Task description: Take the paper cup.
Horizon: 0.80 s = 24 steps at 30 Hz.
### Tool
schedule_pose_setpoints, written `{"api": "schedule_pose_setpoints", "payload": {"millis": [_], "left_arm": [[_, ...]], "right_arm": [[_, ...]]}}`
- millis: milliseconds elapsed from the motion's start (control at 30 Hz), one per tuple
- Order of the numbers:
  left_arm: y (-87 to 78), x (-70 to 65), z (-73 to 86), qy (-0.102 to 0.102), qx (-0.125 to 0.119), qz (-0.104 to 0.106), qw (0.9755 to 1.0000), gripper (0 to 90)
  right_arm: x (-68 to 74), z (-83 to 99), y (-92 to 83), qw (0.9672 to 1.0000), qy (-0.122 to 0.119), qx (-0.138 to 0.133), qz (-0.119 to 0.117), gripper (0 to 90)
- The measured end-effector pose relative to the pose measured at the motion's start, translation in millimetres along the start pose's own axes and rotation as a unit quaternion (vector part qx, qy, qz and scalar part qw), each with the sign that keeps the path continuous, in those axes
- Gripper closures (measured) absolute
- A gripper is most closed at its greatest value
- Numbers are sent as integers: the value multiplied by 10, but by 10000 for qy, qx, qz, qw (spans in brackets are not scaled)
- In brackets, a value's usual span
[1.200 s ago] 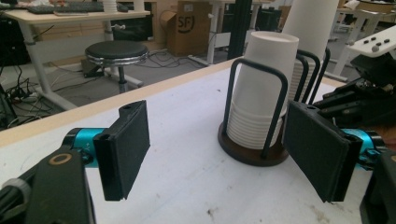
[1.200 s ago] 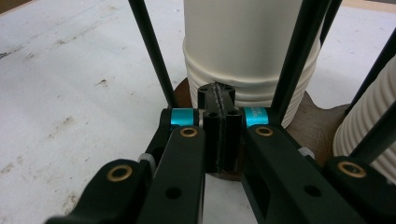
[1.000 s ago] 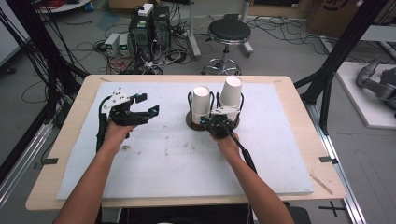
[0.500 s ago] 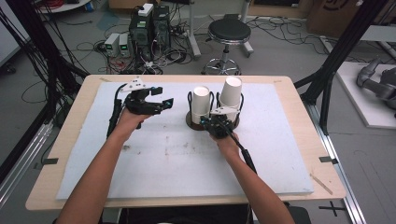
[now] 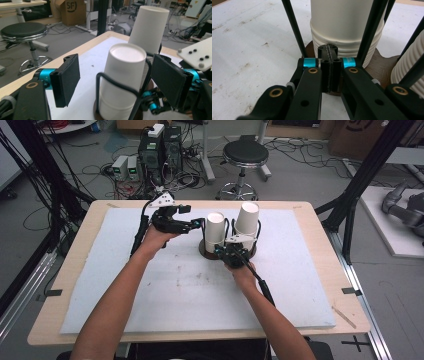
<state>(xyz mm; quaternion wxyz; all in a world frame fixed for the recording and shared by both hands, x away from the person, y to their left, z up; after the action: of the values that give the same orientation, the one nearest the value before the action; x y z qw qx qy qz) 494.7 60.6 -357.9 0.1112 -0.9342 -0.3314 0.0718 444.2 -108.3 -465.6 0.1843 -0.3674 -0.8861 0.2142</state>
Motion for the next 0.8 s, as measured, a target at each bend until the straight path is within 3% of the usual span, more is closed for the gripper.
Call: {"api": "schedule_pose_setpoints", "payload": {"millis": [300,500,800], "left_arm": [[264,-123,-56,55,186,128,9997,243],[418,-202,-8,153,359,137,9991,243],[521,-233,15,174,486,106,9986,249]], "right_arm": [[-1,0,0,10000,-5,1,-12,900],[-4,0,0,10000,-20,2,-13,900],[-6,1,-1,10000,-37,7,-18,900]]}}
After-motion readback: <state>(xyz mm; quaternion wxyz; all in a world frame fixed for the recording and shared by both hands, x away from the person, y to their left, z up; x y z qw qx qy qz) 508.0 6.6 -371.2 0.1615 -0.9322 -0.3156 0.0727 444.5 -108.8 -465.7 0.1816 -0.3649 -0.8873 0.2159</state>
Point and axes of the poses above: each handheld gripper's, and its own axes: y roughly forward along the jaws, z roughly out of its underside, x roughly to its left, the point moved 6 cm from there along y, roughly forward along the jaws, and after that the axes turned 7 degrees about -z, right-handed, at the moved point
